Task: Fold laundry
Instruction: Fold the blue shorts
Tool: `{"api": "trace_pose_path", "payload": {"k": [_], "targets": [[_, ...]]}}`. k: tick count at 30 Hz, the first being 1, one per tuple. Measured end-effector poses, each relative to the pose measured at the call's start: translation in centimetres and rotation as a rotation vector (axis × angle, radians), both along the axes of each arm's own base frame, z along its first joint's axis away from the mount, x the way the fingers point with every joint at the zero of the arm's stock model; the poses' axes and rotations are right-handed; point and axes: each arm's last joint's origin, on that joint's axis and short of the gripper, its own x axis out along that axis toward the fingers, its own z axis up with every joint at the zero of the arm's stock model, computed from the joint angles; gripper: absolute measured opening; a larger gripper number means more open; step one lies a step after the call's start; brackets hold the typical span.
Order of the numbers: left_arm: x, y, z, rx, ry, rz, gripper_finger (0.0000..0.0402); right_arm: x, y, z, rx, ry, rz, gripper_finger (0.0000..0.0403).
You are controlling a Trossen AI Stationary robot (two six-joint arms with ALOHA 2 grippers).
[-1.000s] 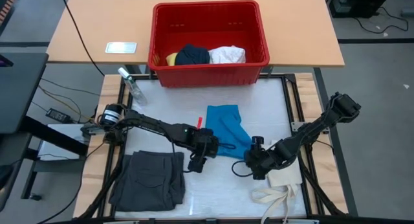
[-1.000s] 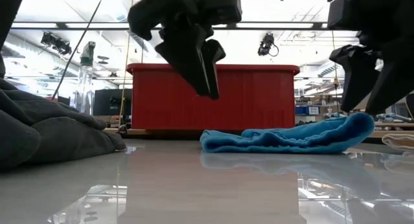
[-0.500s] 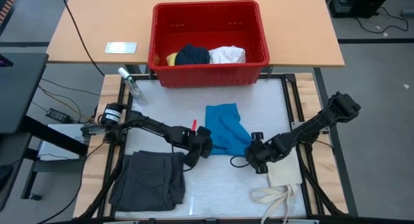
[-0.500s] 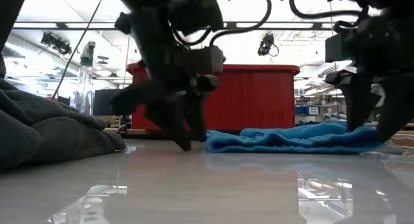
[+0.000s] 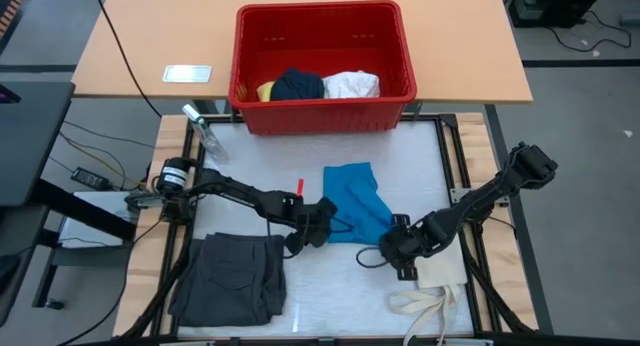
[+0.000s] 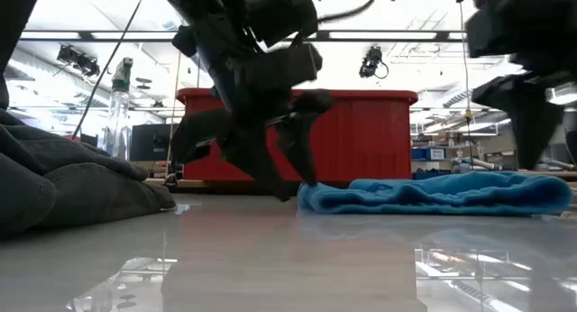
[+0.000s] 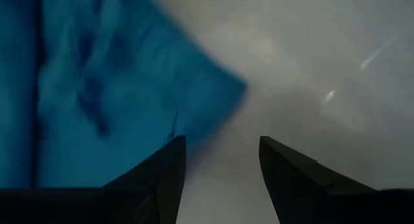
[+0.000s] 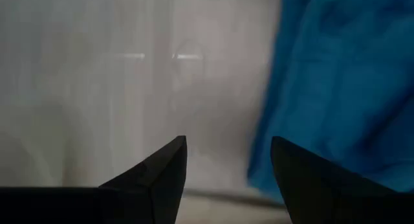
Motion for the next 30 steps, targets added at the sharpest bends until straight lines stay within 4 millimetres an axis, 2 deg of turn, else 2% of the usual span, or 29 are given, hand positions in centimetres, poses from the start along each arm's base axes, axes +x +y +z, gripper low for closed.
{"api": "trace_pose_path", "payload": {"k": [5, 8, 11, 17, 21, 26, 30], "targets": [[0.3, -0.1, -1.2, -0.023, -0.017, -0.048, 0.0165, -0.9, 0.8, 0.8, 0.033, 0.095, -0.011, 0.0229], [0.3, 0.0, -1.3, -0.045, -0.017, -0.007, 0.0148, -1.4, 1.2, 1.8, -0.028, 0.111, 0.018, 0.0229], [0.6, 0.1, -1.2, -0.044, -0.041, 0.007, 0.0145, -1.5, 1.2, 1.8, -0.090, 0.075, 0.065, 0.0229], [1.1, 0.2, -2.1, -0.026, -0.054, -0.027, 0.0146, -1.9, 0.4, -2.3, -0.155, 0.087, 0.088, 0.0229], [1.2, 0.1, -3.0, -0.058, -0.025, -0.036, 0.0141, -1.5, -0.5, -3.9, -0.189, 0.101, 0.053, 0.0223], [1.1, 0.1, -3.4, -0.062, -0.009, -0.035, 0.0091, -0.7, -1.2, -4.5, -0.189, 0.127, 0.011, 0.0172], [1.1, 0.9, -3.5, -0.090, 0.005, 0.007, 0.0021, -0.3, -1.9, -5.1, -0.203, 0.137, -0.062, 0.0090]]}}
